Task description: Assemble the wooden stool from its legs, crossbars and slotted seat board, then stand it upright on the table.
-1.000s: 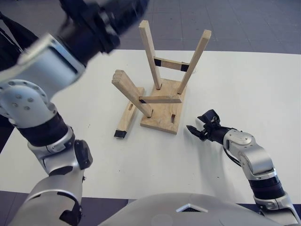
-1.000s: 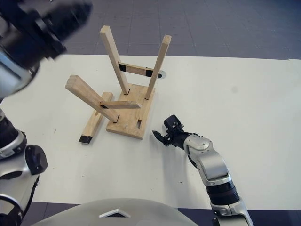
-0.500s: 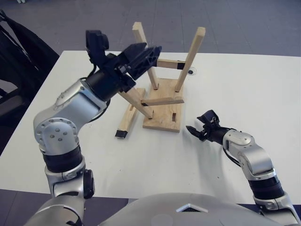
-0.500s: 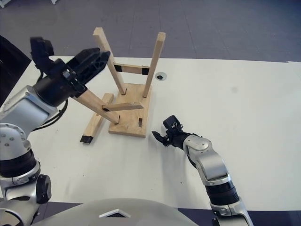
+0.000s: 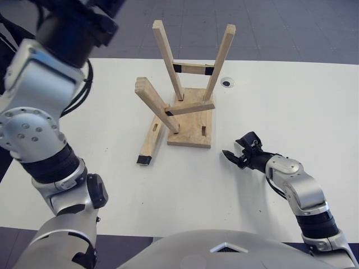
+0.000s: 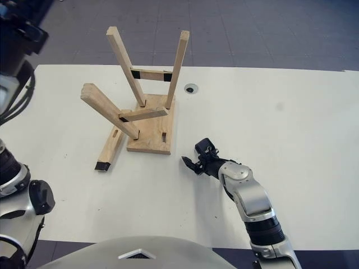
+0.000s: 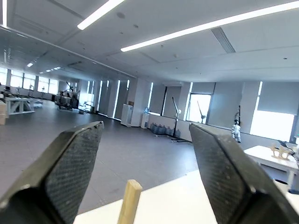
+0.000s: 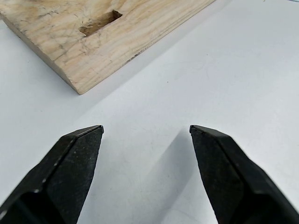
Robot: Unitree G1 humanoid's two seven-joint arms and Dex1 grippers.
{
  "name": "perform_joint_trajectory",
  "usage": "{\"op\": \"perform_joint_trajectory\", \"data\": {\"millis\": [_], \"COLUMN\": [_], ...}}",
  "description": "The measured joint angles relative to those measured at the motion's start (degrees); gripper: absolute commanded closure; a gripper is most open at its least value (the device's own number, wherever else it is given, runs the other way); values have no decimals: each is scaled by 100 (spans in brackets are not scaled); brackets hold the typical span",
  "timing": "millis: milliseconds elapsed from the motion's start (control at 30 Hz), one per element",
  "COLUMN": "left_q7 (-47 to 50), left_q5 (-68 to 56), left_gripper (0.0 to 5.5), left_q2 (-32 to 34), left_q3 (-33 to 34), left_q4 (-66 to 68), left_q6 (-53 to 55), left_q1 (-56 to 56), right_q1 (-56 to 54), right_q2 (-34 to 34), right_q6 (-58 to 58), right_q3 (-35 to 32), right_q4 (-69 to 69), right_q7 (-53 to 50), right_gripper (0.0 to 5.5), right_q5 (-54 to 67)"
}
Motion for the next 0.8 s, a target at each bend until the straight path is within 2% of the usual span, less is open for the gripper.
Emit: {"op": "perform_joint_trajectory", "data": {"millis": [100, 200, 267, 367, 467, 600, 800], "left_q7": [-147, -733, -994, -1096, -1039, -699, -487], "left_q5": [799, 1586, 2125, 2678, 3037, 3182, 3773], "left_gripper": [207, 207, 207, 207, 207, 207, 207], "left_q2": [228, 275, 201, 123, 124, -39, -63], "left_q3": [472, 485, 247, -537, -1066, -1369, -2131], "left_q4": [71, 15, -83, -466, -851, -1014, -571], "left_q6": [-348, -775, -934, -812, -644, -151, 391], "left_q1": [1250, 2745, 3862, 4946, 5291, 5287, 4894], "right_q1": [71, 67, 60, 59, 57, 55, 10], "right_q2": [-14, -17, -17, -18, -22, -42, -44], "right_q6": [4, 4, 5, 5, 5, 9, 51], "right_q3": [-37, -56, -71, -76, -74, -70, -64], "right_q4": [-24, -23, -20, -20, -17, -14, 6], "right_q7": [-22, -25, -29, -33, -24, -2, 8], "right_gripper": [208, 208, 208, 208, 208, 208, 208], "right_q5": [2, 1, 1, -4, -21, -47, -51]}}
